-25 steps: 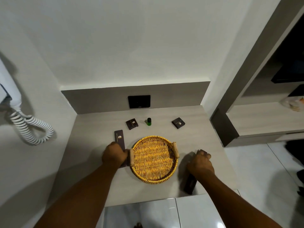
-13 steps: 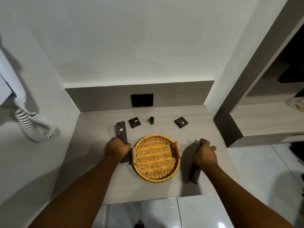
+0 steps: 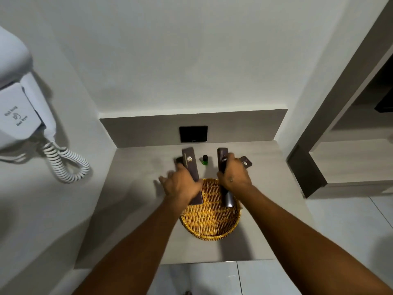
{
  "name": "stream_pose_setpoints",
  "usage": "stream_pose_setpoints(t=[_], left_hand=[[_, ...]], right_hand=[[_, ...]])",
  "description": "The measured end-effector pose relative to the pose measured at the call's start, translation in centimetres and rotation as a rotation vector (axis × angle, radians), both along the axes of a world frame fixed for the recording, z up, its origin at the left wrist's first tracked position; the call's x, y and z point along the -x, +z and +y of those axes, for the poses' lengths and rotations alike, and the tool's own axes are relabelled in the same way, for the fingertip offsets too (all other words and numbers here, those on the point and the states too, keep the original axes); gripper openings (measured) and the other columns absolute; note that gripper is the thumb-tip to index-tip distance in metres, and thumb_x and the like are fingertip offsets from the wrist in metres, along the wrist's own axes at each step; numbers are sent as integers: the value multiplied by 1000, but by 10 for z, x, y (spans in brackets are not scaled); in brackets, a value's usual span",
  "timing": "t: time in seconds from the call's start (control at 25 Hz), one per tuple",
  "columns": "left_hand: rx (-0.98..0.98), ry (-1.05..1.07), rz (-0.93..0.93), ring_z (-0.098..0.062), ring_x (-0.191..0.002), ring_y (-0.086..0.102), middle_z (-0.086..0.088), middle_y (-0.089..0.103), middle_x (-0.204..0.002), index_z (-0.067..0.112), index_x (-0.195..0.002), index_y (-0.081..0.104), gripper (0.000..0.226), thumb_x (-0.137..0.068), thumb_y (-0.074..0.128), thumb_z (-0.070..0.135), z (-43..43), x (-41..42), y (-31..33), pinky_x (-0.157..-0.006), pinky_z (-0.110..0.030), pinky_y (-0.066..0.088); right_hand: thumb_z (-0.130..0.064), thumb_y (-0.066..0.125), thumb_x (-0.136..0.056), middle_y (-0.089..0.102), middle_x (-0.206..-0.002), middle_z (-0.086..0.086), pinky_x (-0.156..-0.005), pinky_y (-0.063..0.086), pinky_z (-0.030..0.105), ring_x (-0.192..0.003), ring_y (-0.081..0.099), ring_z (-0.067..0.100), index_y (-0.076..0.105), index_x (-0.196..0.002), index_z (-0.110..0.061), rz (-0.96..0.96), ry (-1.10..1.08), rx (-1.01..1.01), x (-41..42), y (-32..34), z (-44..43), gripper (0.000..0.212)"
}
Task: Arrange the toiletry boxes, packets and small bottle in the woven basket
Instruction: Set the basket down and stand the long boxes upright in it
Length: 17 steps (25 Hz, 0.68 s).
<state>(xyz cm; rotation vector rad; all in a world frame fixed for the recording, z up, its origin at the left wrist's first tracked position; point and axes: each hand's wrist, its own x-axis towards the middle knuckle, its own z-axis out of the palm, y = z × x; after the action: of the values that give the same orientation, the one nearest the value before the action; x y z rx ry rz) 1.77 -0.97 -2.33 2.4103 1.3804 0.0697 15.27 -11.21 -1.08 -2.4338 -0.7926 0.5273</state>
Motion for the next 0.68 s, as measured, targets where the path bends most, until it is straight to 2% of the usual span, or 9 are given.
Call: stream_pose_setpoints(t=[0.12,0.28,0.44,0.56,0.68], left_hand=[[-75,-115,193,-34,-113,57,-12,63,-120,8,-133,35,89,-69,64,64,-16,5,-23,-107,-60,26],[-48,-149,306,-35,-114,57,-14,60,-125,4,-139,28,99,-70,64,65,-18,5,-35,-108,-61,25],[-12,-118,300,-37,-119,53,-16,57,-129,4,-138,27,100,-69,65,66,-14,2,-38,-107,-60,28],[-81,-119,254,-36,-117,53,-16,59,-125,4,-137,28,96,-71,59,67,-10,-2,-40,-104,-59,31],[-124,-138,269,-36,-118,53,-17,60,-125,3,-139,25,95,-74,57,65,-7,-7,-43,-106,-61,28]], right_hand=[[-21,67,-89,62,-121,14,-102,36,48,-112,58,36,42,-127,-14,-94,61,110,5,-27,-7,46],[-23,65,-89,66,-114,10,-100,30,46,-107,62,32,42,-123,-14,-148,125,195,5,-43,-13,41],[-35,65,-88,66,-115,9,-99,31,46,-112,56,31,47,-120,-14,-240,125,266,5,-49,-13,43],[-40,63,-87,67,-114,9,-100,30,48,-113,56,31,48,-121,-15,-244,116,259,4,-56,-11,45],[-43,63,-86,68,-112,8,-102,29,50,-113,57,31,48,-121,-14,-244,110,261,3,-62,-11,47]])
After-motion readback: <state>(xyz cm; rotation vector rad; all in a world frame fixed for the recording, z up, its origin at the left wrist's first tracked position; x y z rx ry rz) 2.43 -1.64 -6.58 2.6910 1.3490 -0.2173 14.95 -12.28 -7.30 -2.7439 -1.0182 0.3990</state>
